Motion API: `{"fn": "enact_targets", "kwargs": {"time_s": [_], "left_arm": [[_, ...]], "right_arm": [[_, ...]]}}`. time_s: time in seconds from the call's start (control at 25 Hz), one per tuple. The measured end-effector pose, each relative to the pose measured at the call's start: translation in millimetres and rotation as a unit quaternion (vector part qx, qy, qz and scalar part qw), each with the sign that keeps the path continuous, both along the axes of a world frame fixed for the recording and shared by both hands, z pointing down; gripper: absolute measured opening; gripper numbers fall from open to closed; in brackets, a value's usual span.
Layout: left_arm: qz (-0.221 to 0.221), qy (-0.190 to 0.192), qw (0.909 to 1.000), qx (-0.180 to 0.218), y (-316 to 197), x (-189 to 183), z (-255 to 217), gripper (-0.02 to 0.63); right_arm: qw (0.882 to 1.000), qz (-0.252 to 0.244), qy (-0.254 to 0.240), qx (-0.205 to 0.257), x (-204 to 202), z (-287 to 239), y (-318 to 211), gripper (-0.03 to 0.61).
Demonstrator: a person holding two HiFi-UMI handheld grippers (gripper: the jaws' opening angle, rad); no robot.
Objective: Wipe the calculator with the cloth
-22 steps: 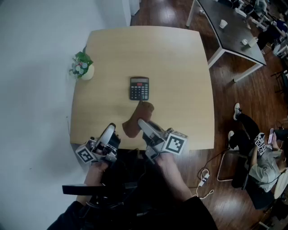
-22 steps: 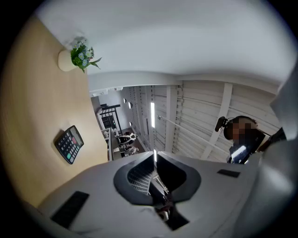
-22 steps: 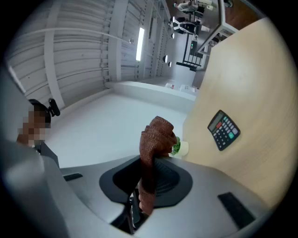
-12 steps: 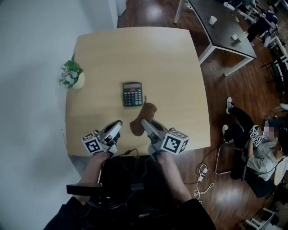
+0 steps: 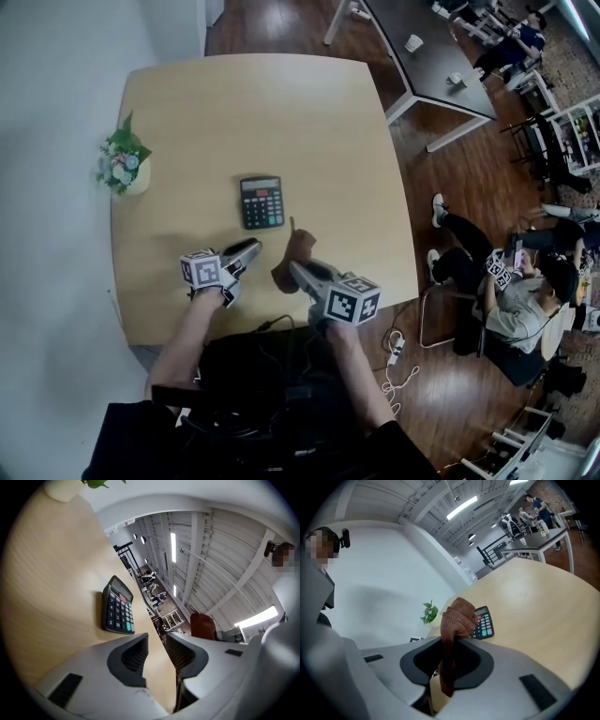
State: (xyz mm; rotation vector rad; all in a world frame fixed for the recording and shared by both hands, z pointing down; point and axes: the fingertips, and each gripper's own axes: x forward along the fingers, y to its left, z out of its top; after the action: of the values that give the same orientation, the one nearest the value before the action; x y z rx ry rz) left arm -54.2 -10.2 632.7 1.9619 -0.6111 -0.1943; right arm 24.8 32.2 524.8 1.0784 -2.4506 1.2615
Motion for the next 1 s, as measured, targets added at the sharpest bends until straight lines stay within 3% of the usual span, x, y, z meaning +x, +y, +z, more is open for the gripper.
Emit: {"fn": "enact_targets", "kwargs": {"time_s": [0.16, 0.32, 0.48, 0.72, 0.84, 1.0], "left_arm": [[0.016, -0.034, 0.999, -0.023, -8.5, 5.8, 27.7, 0.131], [-0.001, -0.027, 0.998, -0.057, -23.0, 14.5, 34.7, 0.12], [-0.013, -0.041, 0.9932, -0.108, -28.0, 10.6, 52.0, 0.121], [-0.055, 0.013, 0.9829, -0.175, -36.7, -7.4, 63.9, 0.121], [-0.055, 0.022, 0.9824, -0.178, -39.2, -6.4, 61.7, 0.115], [-0.053, 0.024, 0.9819, -0.18, -38.3, -6.6, 59.4, 0.115]], "right_arm": [[0.995, -0.056, 0.079, 0.036, -11.5, 11.0, -35.0, 0.063], [0.981, -0.1, 0.152, 0.07, -20.4, 31.2, -86.8, 0.063], [0.975, -0.148, 0.156, 0.059, -55.3, 58.4, -137.9, 0.063], [0.962, -0.233, 0.143, 0.021, -144.1, 107.3, -179.9, 0.064], [0.955, -0.242, 0.174, 0.002, -143.5, 134.8, -187.3, 0.064], [0.959, -0.212, 0.19, -0.006, -106.6, 140.2, -195.9, 0.066]]}}
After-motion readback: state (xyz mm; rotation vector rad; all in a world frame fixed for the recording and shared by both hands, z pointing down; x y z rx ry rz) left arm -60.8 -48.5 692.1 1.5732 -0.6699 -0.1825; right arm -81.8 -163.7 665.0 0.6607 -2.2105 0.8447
